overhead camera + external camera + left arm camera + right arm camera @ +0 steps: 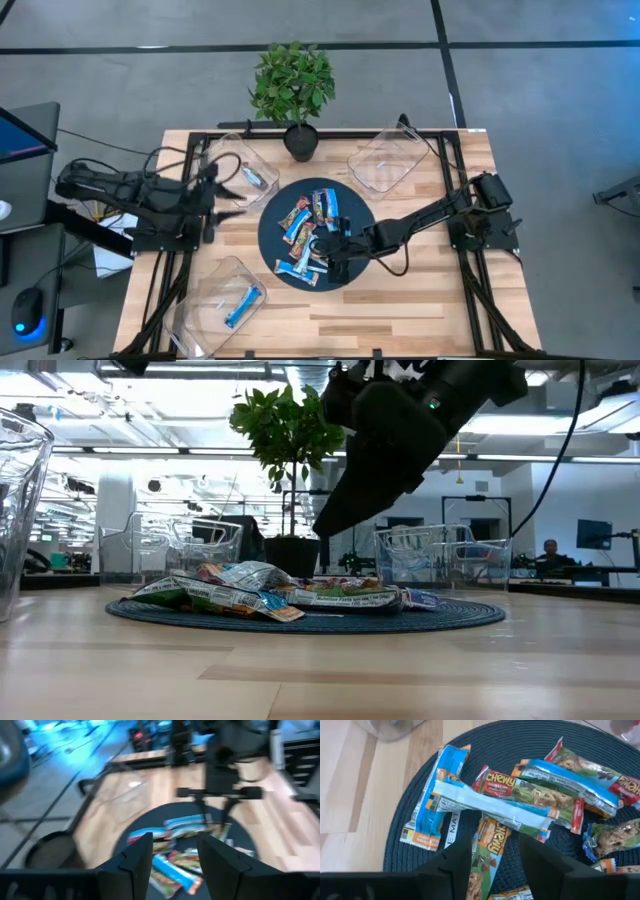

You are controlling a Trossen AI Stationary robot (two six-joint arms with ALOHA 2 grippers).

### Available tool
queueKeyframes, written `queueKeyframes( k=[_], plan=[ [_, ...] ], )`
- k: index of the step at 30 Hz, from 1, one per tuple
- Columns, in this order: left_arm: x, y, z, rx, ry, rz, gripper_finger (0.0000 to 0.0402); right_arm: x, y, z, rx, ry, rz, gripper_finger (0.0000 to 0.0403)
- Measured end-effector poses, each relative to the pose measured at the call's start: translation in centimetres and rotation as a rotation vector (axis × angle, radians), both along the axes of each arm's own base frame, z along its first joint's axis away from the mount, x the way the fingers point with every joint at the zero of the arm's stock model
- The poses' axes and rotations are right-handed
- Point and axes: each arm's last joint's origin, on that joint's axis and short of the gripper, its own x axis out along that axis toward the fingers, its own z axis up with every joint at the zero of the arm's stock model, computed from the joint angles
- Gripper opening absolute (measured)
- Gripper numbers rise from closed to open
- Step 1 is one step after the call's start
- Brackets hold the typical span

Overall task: Pick and place Granola Bars by type
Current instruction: Put the yellow granola bar into the top right bin

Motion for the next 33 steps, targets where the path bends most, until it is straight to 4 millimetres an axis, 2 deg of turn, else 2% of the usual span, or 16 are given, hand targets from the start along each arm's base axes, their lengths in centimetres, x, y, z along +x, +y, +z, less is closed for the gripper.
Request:
queueKeyframes(
  k=[6, 9, 19, 25, 33],
  plan=[
    [0.3, -1.1, -2.6, 0.002, -0.036, -0.108, 0.0149, 0.0, -0.3, -0.1, 0.027, 0.011, -0.040, 0.0192],
    [0.5, -1.5, -3.4, 0.015, -0.035, -0.133, 0.0149, 0.3, -0.1, -1.1, 0.026, 0.029, -0.038, 0.0208],
    [0.6, -1.8, -3.5, 0.036, -0.038, -0.160, 0.0149, 0.7, 0.1, -3.8, 0.045, 0.098, -0.028, 0.0228],
    [0.6, -1.8, -3.5, 0.039, -0.035, -0.157, 0.0149, 0.5, 0.0, -4.1, 0.034, 0.128, -0.045, 0.0211],
    [0.5, -1.8, -3.6, 0.044, -0.026, -0.156, 0.0149, -0.1, -0.1, -4.4, 0.031, 0.194, -0.070, 0.0140]
  ],
)
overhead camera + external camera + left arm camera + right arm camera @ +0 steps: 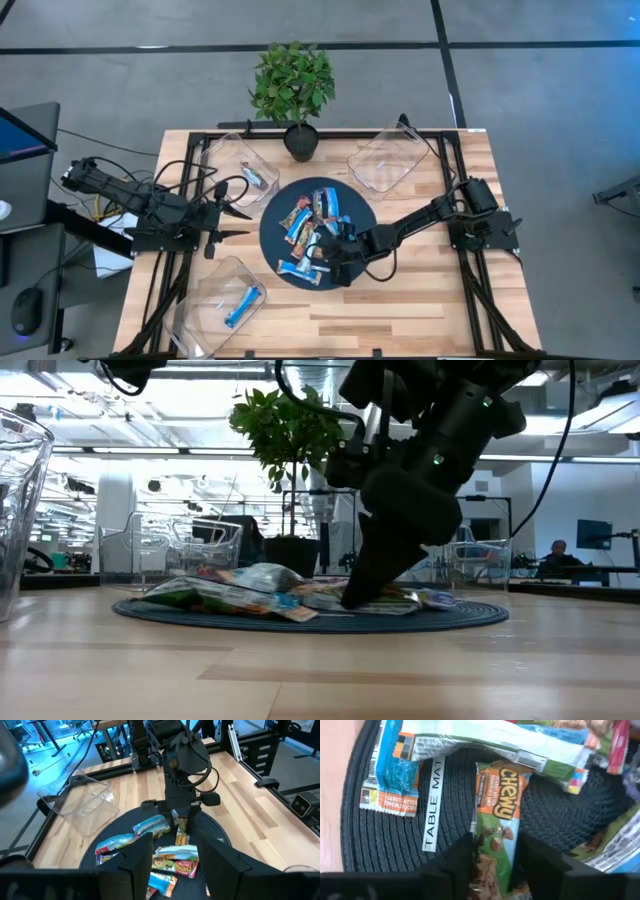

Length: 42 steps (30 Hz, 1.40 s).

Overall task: Pick and place Granola Bars by type
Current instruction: Put the yellow granola bar into the top right bin

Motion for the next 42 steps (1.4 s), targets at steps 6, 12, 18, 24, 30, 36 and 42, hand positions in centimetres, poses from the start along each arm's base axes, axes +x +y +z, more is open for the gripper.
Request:
queueKeyframes(
  k=[6, 12, 18, 24, 30, 36, 42],
  plan=[
    [0.0, 0.0, 0.0, 0.016, 0.001, -0.005, 0.0149, 0.1, 0.3, 0.1, -0.012, -0.015, 0.033, 0.0075],
    [0.0, 0.0, -0.1, 0.019, 0.007, -0.005, 0.0149, 0.0, 0.7, 1.4, -0.011, -0.051, 0.053, 0.0053],
    [0.0, 0.0, -0.1, 0.022, 0.013, -0.005, 0.0149, -0.7, 1.5, 4.8, -0.078, -0.093, 0.080, 0.0061],
    [-0.1, 0.0, -0.2, 0.024, 0.017, -0.005, 0.0149, -3.6, 0.6, 8.5, -0.245, -0.062, -0.057, 0.0059],
    [-0.1, 0.0, -0.2, 0.024, 0.017, -0.005, 0.0149, -6.5, -2.3, 11.6, -0.407, -0.047, -0.290, 0.0059],
    [-0.1, 0.0, -0.2, 0.025, 0.020, -0.005, 0.0149, -8.8, -7.2, 12.9, -0.462, 0.045, -0.570, 0.0059],
    [-0.2, 0.1, -0.4, 0.051, 0.044, 0.006, 0.0149, -8.9, -12.5, 12.1, -0.468, 0.133, -0.745, 0.0058]
  ],
)
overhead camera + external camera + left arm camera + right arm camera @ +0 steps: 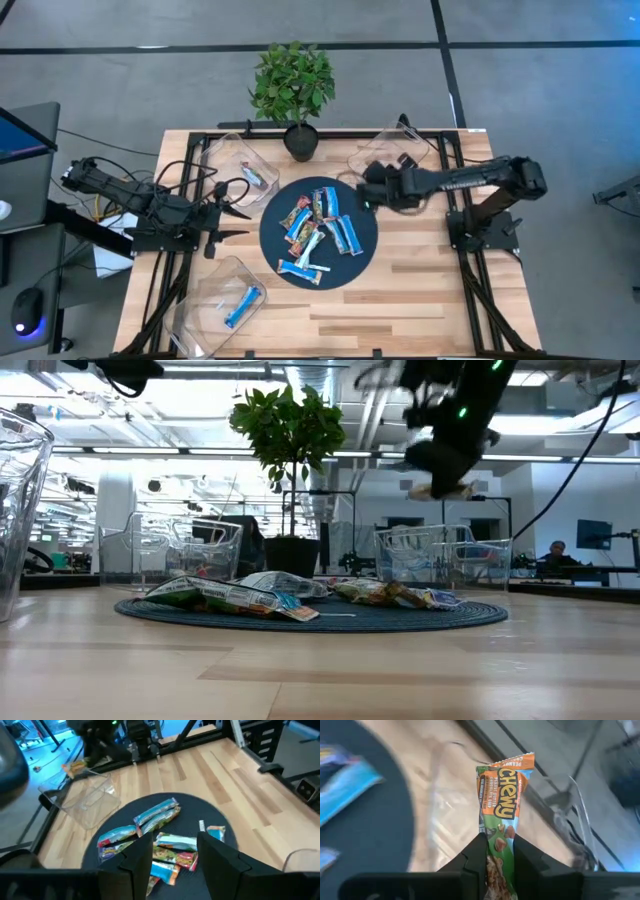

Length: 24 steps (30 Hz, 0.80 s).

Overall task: Pick and place Granola Bars by type
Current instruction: Put the yellow granola bar into the top right bin, then put the red granola bar into the top left bin

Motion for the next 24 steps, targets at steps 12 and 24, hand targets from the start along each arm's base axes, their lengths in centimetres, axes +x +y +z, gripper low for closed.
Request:
queueKeyframes(
  k=[12, 24],
  plan=[
    [0.0, 0.1, 0.0, 0.029, -0.005, 0.018, 0.0149, 0.3, -8.4, -3.5, 0.123, 0.108, -0.141, 0.0078],
    [-0.1, 0.1, -0.4, 0.017, 0.037, 0.030, 0.0149, 0.5, -7.9, -2.8, 0.069, 0.073, -0.125, 0.0240]
  ],
)
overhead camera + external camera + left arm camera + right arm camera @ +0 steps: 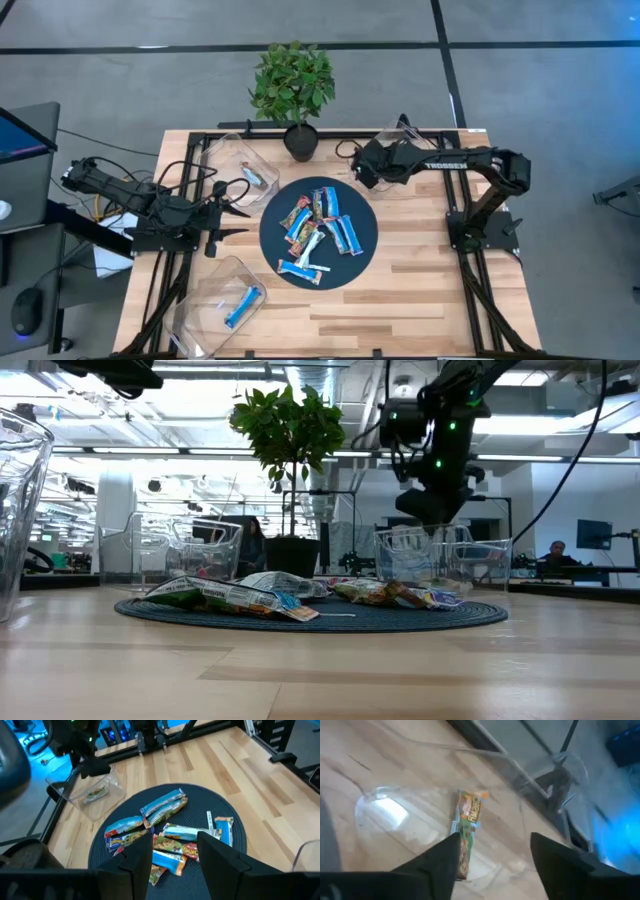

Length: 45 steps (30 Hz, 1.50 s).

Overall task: Pick and place Granola Bars by type
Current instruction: Put the red granola bar into the top left bin

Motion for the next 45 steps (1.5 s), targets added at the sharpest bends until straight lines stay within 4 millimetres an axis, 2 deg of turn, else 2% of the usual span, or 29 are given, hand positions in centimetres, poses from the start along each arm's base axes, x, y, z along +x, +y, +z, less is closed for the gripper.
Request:
queueKeyframes(
  k=[7, 13, 20, 22, 24, 26, 28, 30, 37, 42, 45],
  plan=[
    [0.9, -0.3, -0.6, 0.038, 0.050, 0.003, 0.0149, 0.2, 3.9, 2.7, -0.133, -0.061, 0.128, 0.0255],
    [2.8, -1.0, -1.8, 0.106, 0.119, -0.010, 0.0149, 0.3, 8.7, 4.5, -0.146, -0.166, 0.291, 0.0255],
    [6.3, -1.2, -4.2, 0.220, 0.234, -0.001, 0.0149, 1.5, 15.0, 4.9, -0.158, -0.278, 0.549, 0.0255],
    [7.2, -1.0, -4.8, 0.247, 0.257, 0.008, 0.0149, 2.3, 16.9, 4.5, -0.174, -0.302, 0.637, 0.0255],
    [8.1, -0.6, -5.4, 0.251, 0.266, 0.034, 0.0149, 2.1, 18.6, 4.0, -0.199, -0.286, 0.723, 0.0255],
    [8.9, 0.1, -5.7, 0.210, 0.264, 0.089, 0.0149, 2.9, 20.2, 4.0, -0.226, -0.362, 0.770, 0.0255],
    [10.0, 1.1, -5.7, 0.144, 0.267, 0.154, 0.0149, 2.4, 21.1, 2.9, -0.243, -0.329, 0.815, 0.0255],
    [10.7, 2.0, -6.1, 0.098, 0.305, 0.168, 0.0149, 2.7, 21.8, 2.5, -0.257, -0.377, 0.824, 0.0255],
    [14.3, 4.4, -6.9, 0.020, 0.390, 0.128, 0.0149, 2.0, 21.9, 0.0, -0.315, -0.324, 0.811, 0.0255],
    [17.1, 6.3, -7.2, 0.027, 0.460, 0.158, 0.0149, 2.1, 21.8, 0.4, -0.320, -0.344, 0.796, 0.0255],
    [19.0, 7.8, -8.0, 0.018, 0.536, 0.196, 0.0149, 2.0, 21.8, 0.3, -0.320, -0.332, 0.801, 0.0255]
  ],
)
